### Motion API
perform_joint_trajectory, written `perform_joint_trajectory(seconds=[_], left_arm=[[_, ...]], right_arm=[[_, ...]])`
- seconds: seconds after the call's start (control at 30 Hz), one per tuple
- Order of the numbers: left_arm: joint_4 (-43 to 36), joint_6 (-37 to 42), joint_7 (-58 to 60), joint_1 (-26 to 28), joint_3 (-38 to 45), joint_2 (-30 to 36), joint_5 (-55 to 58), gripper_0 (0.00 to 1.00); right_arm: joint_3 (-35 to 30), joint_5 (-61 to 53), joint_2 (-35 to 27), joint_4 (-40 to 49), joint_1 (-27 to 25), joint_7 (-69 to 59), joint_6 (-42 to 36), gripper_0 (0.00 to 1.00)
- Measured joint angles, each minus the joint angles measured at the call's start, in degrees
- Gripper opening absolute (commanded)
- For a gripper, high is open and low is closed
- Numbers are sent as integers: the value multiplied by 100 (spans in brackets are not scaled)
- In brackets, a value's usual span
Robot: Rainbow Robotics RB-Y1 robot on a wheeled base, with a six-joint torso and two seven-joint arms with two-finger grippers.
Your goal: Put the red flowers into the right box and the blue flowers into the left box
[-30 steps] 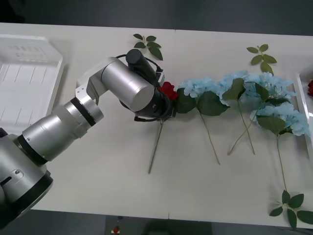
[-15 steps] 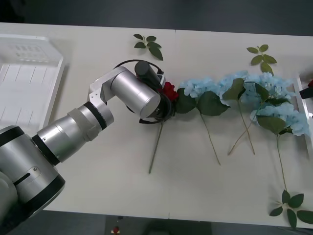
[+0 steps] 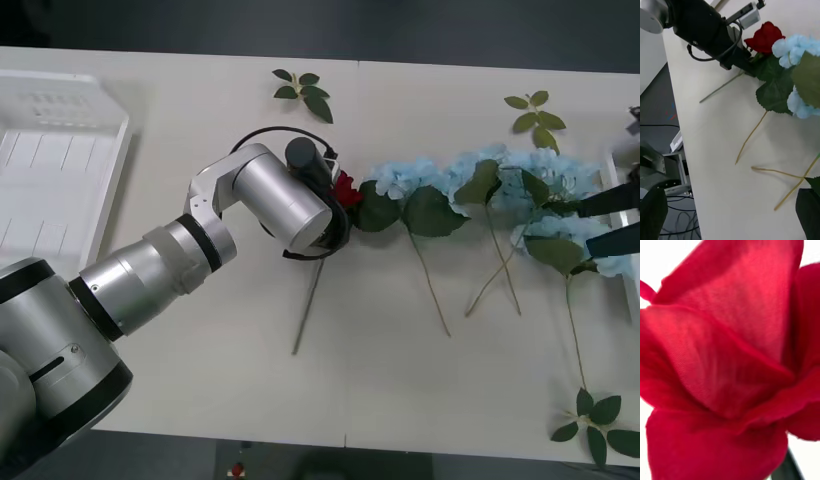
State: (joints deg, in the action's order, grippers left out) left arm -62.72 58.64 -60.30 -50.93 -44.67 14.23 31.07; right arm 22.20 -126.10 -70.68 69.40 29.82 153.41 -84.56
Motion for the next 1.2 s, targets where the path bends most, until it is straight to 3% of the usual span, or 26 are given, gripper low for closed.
perform_joint_trajectory(seconds=[0.2,0.73,1.03,1.2], left_arm=[[3,-72,0,0,0,0,0,0],[-2,-34,-107,0,77,15,523,0],[-1104,1800,-1201,0,1562,467,1571,0],[-1362,2336,-1553,0,2410,710,2241,0]], right_arm=[[437,-112,173,0,0,0,171,100],[382,-174,276,116,0,0,404,100],[382,-240,494,163,0,0,562,100],[382,-304,664,163,0,0,629,100]])
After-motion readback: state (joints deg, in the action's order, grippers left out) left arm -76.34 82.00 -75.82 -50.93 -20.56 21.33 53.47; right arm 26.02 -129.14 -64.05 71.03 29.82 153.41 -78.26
